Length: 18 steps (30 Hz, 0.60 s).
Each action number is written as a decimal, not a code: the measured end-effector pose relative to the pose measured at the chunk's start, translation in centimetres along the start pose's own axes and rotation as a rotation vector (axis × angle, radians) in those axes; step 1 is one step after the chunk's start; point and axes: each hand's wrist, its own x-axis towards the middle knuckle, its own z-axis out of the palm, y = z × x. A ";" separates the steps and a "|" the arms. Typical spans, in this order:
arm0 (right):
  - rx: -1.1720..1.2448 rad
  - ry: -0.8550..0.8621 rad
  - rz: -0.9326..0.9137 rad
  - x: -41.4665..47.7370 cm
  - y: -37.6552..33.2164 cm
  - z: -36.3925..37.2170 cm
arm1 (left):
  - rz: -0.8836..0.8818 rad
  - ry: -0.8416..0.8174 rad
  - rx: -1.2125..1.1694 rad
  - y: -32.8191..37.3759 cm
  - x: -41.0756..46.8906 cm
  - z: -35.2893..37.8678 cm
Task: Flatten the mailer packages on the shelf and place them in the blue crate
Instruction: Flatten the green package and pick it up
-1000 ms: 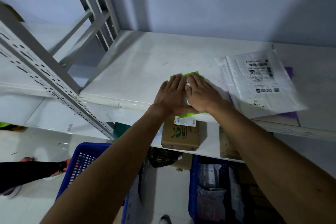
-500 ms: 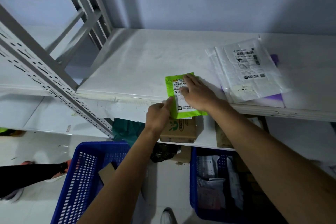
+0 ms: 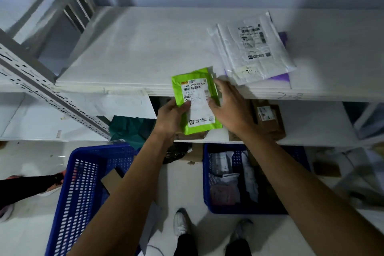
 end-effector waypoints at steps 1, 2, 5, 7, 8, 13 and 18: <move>0.036 0.032 0.008 -0.9 0.6 0.0 | 0.000 -0.017 0.005 -0.3 -0.2 0.0; 0.080 0.053 0.026 -2.0 1.3 0.0 | -0.007 -0.033 0.014 -0.8 -0.7 0.3; 0.273 0.026 0.177 -4.4 2.8 -0.1 | -0.022 -0.078 0.044 -1.8 -2.0 0.9; 0.385 -0.051 0.289 -5.7 3.8 -0.4 | -0.043 -0.110 0.019 -2.6 -2.8 1.5; 0.433 -0.074 0.325 -6.3 4.4 -0.4 | -0.060 -0.117 0.002 -3.0 -3.1 1.8; 0.603 -0.123 0.478 -9.2 7.8 -0.7 | -0.132 -0.139 0.043 -6.7 -3.4 3.4; 0.589 -0.146 0.588 -12.1 12.3 -0.4 | -0.206 -0.169 0.192 -10.6 -3.6 5.5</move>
